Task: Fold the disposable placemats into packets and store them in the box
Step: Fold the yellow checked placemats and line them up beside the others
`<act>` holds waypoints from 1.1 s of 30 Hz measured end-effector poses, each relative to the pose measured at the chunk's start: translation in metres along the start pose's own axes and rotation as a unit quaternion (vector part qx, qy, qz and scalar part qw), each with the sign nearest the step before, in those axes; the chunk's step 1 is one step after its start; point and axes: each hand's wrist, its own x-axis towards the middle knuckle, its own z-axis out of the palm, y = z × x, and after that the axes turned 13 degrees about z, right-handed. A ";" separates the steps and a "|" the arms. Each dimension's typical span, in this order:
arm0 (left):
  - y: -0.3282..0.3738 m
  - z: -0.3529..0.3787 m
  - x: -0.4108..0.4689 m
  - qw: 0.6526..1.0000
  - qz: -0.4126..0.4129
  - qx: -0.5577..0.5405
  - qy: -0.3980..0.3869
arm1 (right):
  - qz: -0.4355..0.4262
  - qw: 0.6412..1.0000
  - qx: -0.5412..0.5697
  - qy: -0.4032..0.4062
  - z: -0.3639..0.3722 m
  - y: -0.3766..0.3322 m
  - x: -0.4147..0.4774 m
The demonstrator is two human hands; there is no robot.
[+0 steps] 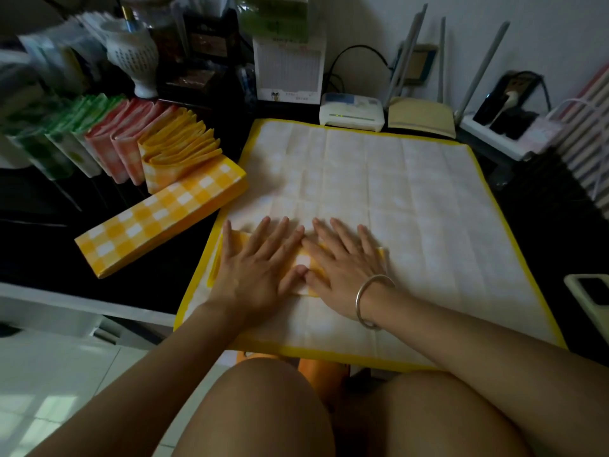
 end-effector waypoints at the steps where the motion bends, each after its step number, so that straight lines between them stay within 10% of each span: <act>1: 0.000 0.000 0.000 1.000 -0.001 -0.004 0.000 | -0.007 1.000 0.022 0.005 0.000 0.001 0.000; 8: 0.002 0.002 0.002 1.000 -0.014 -0.011 0.012 | 0.172 0.897 0.331 0.237 -0.006 0.041 -0.013; 15: 0.004 -0.002 0.002 1.000 -0.013 -0.018 0.011 | 0.341 0.883 0.322 0.009 -0.017 0.067 -0.018; 23: 0.012 -0.014 0.010 0.998 -0.031 -0.044 -0.014 | 0.306 0.880 0.338 0.132 -0.027 0.052 -0.023; 33: 0.058 -0.015 0.018 0.979 -0.008 -0.203 0.013 | 0.375 0.882 0.277 0.070 -0.010 0.103 -0.026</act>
